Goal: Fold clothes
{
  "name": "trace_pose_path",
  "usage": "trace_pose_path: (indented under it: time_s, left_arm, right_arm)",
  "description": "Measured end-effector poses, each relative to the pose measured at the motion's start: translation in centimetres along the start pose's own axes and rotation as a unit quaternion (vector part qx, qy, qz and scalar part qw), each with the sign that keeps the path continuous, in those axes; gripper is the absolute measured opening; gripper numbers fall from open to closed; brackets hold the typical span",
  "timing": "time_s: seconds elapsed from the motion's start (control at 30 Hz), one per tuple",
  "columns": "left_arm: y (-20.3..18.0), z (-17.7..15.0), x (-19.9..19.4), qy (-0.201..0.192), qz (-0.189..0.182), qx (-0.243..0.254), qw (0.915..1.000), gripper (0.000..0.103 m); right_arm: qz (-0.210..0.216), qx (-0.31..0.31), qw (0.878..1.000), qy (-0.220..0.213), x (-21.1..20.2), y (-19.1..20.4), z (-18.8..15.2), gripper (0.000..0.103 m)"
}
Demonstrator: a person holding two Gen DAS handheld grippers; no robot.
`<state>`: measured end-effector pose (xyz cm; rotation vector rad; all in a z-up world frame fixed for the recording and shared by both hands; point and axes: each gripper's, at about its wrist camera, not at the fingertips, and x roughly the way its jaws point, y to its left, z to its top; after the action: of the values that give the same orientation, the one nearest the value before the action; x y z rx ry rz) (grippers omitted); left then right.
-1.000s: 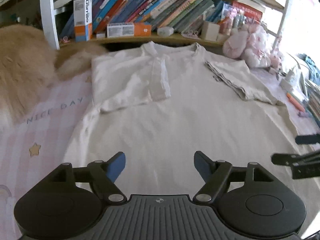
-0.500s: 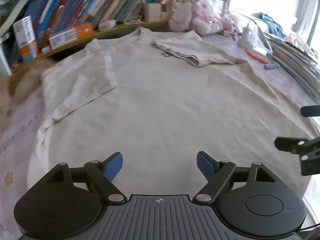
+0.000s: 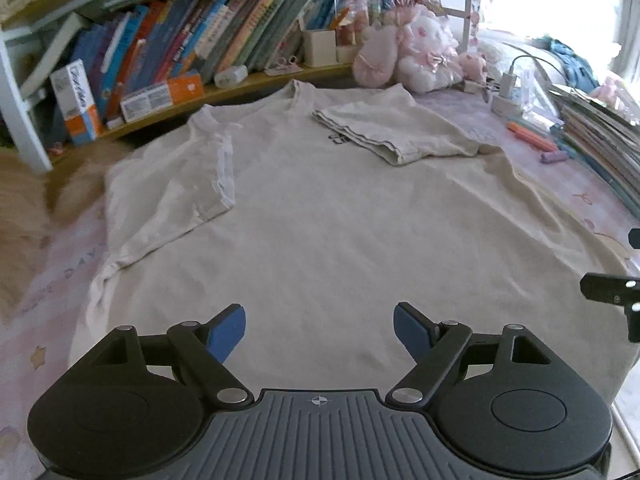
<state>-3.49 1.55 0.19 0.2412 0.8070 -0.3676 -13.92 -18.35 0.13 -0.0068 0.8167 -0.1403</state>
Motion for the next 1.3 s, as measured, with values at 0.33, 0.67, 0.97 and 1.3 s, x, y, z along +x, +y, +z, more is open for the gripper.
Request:
trace_pose_path:
  time_s: [0.33, 0.67, 0.97, 1.3]
  left_arm:
    - [-4.5, -3.5, -4.1, 0.011, 0.083, -0.058, 0.9948, 0.084]
    - [-8.7, -5.4, -5.7, 0.039, 0.096, -0.078, 0.9915, 0.084]
    - [-11.4, -5.6, -5.6, 0.04, 0.081, -0.04, 0.9951, 0.084]
    - [-9.6, -6.3, -5.9, 0.037, 0.096, -0.084, 0.9911, 0.084]
  right_arm:
    - [0.076, -0.037, 0.996, -0.008, -1.2, -3.8, -2.6, 0.093]
    - [0.098, -0.053, 0.994, 0.0, -3.0, -6.8, -6.2, 0.093]
    - [0.083, -0.014, 0.996, 0.012, -3.2, -9.2, -7.4, 0.093]
    - [0.087, -0.02, 0.996, 0.009, -3.3, -8.9, -7.6, 0.093]
